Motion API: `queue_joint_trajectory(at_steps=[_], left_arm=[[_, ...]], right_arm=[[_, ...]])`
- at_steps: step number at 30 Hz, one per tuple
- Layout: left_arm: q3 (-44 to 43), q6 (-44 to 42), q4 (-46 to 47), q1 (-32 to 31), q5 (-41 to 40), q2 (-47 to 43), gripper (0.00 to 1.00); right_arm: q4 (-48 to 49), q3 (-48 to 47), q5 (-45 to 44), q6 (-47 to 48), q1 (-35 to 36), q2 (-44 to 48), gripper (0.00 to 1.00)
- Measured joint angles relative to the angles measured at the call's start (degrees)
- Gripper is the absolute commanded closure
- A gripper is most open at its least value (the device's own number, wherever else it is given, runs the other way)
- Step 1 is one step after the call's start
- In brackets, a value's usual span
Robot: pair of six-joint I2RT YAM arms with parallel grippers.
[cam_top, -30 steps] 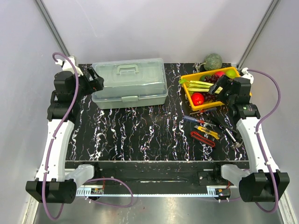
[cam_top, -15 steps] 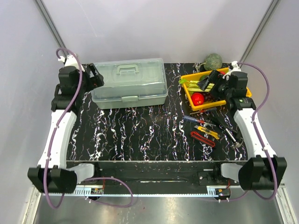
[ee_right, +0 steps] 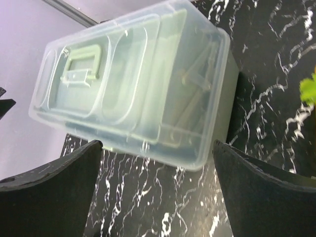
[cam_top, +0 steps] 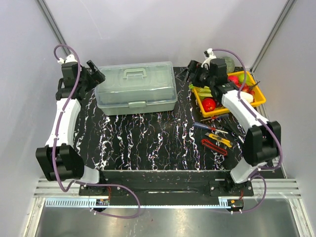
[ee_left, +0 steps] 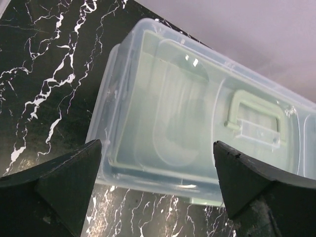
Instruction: Pack the tool kit
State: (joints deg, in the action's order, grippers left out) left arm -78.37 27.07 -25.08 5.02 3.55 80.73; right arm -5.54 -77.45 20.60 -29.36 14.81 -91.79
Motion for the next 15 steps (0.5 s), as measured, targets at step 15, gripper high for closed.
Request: queue_joint_trajectory(at_steps=[15], left_arm=[[0.76, 1.64, 12.5, 3.78, 12.57, 9.62, 0.01]], right_arm=[[-2.45, -17.86, -1.6, 3.85, 2.58, -20.26, 0.21]])
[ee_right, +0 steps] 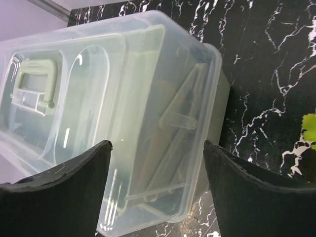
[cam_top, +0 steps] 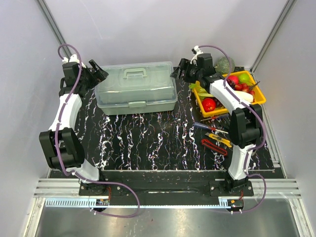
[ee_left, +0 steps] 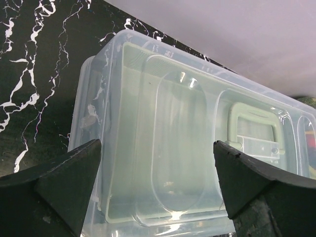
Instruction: Pack the tool kit
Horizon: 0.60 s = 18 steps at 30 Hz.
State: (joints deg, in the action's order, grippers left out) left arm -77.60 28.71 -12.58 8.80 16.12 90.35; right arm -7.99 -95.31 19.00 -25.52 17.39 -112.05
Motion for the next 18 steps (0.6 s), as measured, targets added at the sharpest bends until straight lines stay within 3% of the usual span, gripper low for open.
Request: queue_joint_trajectory(at_steps=[8, 14, 18], left_arm=[[1.36, -1.44, 4.39, 0.76, 3.63, 1.29, 0.04], [1.36, -1.84, 7.87, 1.27, 6.58, 3.28, 0.04], [1.4, -1.88, 9.4, 1.29, 7.23, 3.93, 0.04]], right_arm=[[-1.33, -0.96, 0.31, 0.63, 2.58, 0.0, 0.3], [-1.44, 0.33, -2.51, 0.63, 4.63, 1.14, 0.49], [-2.36, 1.97, -6.75, -0.24, 6.16, 3.13, 0.54]])
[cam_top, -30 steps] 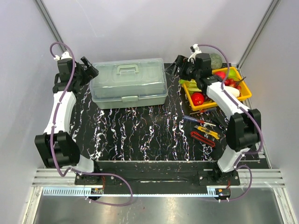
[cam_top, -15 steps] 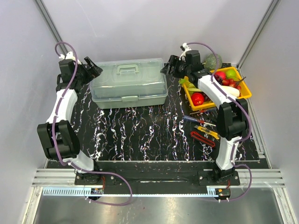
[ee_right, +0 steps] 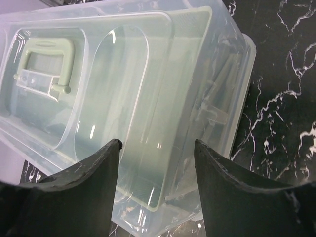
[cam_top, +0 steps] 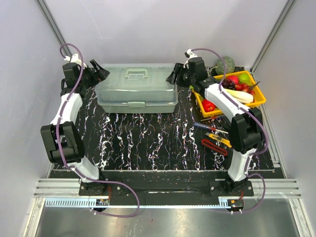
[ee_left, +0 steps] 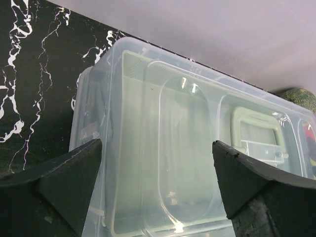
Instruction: Pack the tool kit
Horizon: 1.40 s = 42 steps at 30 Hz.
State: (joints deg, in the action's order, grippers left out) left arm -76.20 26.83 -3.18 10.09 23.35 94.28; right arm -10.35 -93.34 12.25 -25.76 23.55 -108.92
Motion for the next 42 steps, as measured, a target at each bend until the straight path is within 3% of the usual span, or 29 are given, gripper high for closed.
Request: queue_joint_trajectory(at_steps=[7, 10, 12, 17, 19, 25, 31, 38, 42], left_arm=[[0.72, -0.24, 1.9, -0.31, 0.02, 0.2, 0.04], [0.74, -0.59, 2.45, -0.68, -0.24, 0.39, 0.02], [0.81, -0.96, 2.73, -1.22, -0.83, 0.39, 0.01], [-0.11, -1.53, 1.14, -2.93, -2.36, 0.46, 0.01], [-2.54, -1.62, -3.15, -4.02, -4.0, 0.61, 0.01], [-10.05, -1.84, -13.22, -5.73, -12.2, -0.5, 0.01], [-7.3, 0.31, -21.05, -5.6, -22.38, -10.36, 0.02], [9.4, 7.39, -25.68, -5.53, -30.56, -26.71, 0.15], [17.11, 10.32, -27.43, -5.53, -30.99, -29.99, 0.21]], right_arm=[[-3.85, 7.63, -8.66, -3.56, 5.2, 8.39, 0.55], [-4.9, 11.69, -12.17, -5.62, 8.07, 12.57, 0.5], [-5.22, 14.56, -14.58, -7.1, 9.99, 15.41, 0.41], [-7.32, 20.81, -18.82, -9.94, 14.34, 22.73, 0.07], [-9.27, 21.68, -20.09, -9.79, 15.78, 24.65, 0.01], [-12.5, 20.9, -27.04, -3.52, 16.46, 29.51, 0.01], [-12.24, 13.99, -29.11, 3.72, 13.22, 28.11, 0.03], [-10.75, 5.88, -22.6, 4.07, 2.05, 19.1, 0.47], [-12.17, 0.79, -21.92, 3.02, -1.9, 11.82, 0.52]])
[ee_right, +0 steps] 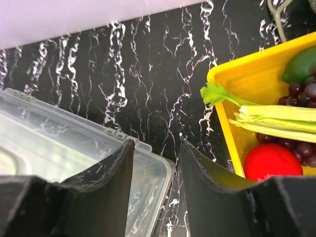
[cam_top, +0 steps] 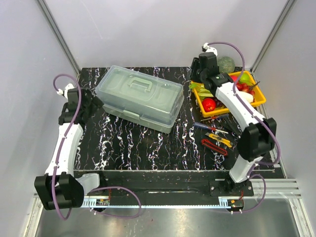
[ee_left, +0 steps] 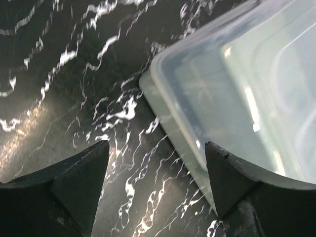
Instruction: Pack the tool kit
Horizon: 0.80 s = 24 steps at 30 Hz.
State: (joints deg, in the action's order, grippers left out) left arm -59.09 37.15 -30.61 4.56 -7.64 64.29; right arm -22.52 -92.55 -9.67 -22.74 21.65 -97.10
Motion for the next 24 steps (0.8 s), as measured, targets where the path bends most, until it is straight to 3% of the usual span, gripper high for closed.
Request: queue_joint_trajectory(at_steps=[8, 15, 24], left_arm=[[4.74, 1.31, 1.18, -0.35, 6.75, 2.82, 0.25], [4.59, -1.53, 7.13, -0.94, 15.61, 8.5, 0.25], [3.82, -4.52, 14.58, -4.02, 28.13, 15.5, 0.24]], right_arm=[[-6.19, -9.88, 7.87, 1.18, -0.44, -11.85, 0.43], [-8.46, -10.23, 19.63, 3.72, -1.11, -13.18, 0.41], [-4.13, 8.07, 28.76, 3.13, -2.05, -1.66, 0.41]])
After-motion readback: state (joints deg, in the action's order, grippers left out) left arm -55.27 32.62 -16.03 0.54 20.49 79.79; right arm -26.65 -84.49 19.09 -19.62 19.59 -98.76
